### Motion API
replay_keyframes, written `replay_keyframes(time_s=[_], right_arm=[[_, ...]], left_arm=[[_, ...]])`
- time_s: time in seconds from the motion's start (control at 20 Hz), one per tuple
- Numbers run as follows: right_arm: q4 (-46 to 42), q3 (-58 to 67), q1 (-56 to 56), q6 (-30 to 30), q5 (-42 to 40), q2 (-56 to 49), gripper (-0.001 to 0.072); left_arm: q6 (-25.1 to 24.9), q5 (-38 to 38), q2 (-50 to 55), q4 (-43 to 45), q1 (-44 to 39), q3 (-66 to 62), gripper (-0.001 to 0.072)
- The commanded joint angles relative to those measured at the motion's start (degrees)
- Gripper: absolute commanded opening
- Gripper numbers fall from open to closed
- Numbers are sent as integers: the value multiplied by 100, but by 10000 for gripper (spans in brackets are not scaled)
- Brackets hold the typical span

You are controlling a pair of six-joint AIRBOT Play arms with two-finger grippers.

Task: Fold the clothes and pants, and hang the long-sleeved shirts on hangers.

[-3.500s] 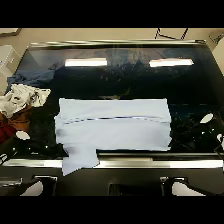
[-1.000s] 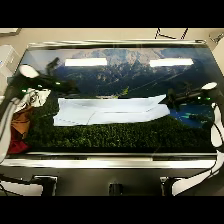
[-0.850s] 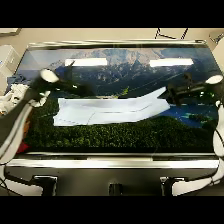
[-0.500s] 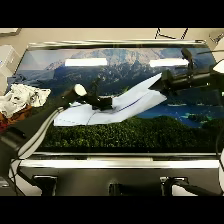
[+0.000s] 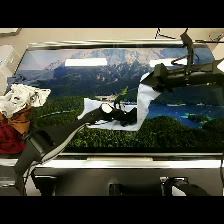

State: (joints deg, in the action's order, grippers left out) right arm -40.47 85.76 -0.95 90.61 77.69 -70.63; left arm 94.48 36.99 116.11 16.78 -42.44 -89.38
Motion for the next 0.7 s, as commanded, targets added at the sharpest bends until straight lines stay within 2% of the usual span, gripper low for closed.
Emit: replay_keyframes(time_s=[0.0, 0.05, 0.1, 0.25, 0.35, 0.5, 0.65], right_arm=[[-28, 4, -44, 72, -166, -90, 50], [61, 4, -81, 66, -175, -201, 50], [144, 4, -184, 9, -295, -343, 50], [275, 4, -839, -153, -826, -938, 51], [763, 4, -1360, -334, -1244, -1530, 51], [1582, 4, -2070, -455, -2031, -2544, 51], [2076, 4, -2614, -492, -2583, -3491, 52]], left_arm=[[-614, -389, 118, -732, -37, -35, 19], [-820, -280, 22, -444, 184, -33, 18], [-754, -162, -127, 96, 459, -35, 18], [-208, 638, -855, 2050, 1727, -35, 18], [-33, 1163, -1534, 3126, 2708, -35, 18], [-37, 1668, -2715, 3974, 4028, -35, 18], [-66, 2052, -3866, 4026, 4944, -35, 20]])
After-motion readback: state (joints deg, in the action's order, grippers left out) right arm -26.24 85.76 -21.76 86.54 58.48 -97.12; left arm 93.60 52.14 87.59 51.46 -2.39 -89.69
